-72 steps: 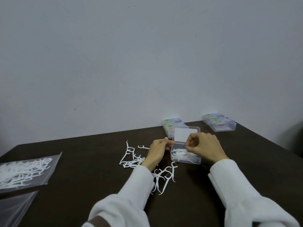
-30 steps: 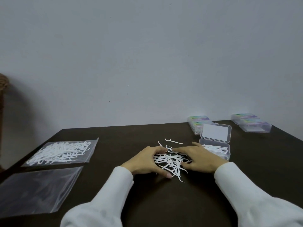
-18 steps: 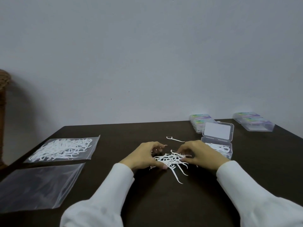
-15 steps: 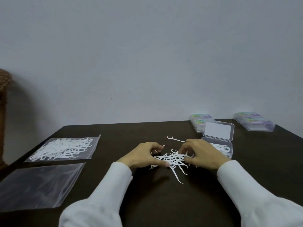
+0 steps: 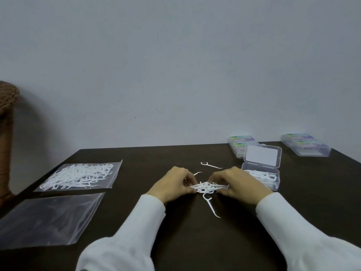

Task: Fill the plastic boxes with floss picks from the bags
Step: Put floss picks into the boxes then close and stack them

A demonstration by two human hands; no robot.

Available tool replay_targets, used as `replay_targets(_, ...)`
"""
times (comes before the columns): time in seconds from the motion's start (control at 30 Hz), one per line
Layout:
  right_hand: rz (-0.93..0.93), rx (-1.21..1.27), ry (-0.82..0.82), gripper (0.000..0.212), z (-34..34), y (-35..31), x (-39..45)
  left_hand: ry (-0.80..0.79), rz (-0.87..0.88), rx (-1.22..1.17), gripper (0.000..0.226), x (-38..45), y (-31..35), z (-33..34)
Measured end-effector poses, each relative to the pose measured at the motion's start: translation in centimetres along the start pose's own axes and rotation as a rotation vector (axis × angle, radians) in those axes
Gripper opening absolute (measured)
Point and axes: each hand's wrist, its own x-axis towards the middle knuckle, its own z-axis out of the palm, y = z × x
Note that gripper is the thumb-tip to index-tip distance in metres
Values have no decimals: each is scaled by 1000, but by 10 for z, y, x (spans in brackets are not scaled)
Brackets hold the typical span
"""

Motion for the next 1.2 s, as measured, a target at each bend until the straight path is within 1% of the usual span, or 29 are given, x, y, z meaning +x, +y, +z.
replay_targets(0.17, -6, -57, 30, 33, 1, -1, 0, 22, 26, 132, 11, 1, 2, 2)
replay_targets(0.27, -9, -22, 44, 32, 4, 1, 1, 52, 47, 200, 16, 1, 6, 3)
replay_targets(0.4, 13, 143, 61, 24, 4, 4, 1, 85, 69, 249, 18, 1, 8, 4)
replay_targets(0.6, 90, 401, 124, 16, 1, 9, -2, 142, 108, 176, 14, 0, -2, 2)
replay_targets(0.73, 153, 539, 171, 16, -7, 13, -7, 250, 97, 41, 8, 1, -7, 1)
replay_targets(0.87, 193, 637, 218, 15, -19, 22, -12, 389, 61, -238, 11, 1, 3, -2)
replay_targets(1.0, 228, 694, 206, 22, -20, 36, -14, 440, 19, -442, 5, 5, 16, -3)
replay_targets(1.07, 239, 704, 207, 21, -20, 41, -16, 472, 12, -518, 2, 9, 22, -2)
replay_targets(1.2, 259, 784, 241, 20, -27, 49, -23, 529, -33, -651, 8, 25, 31, 0)
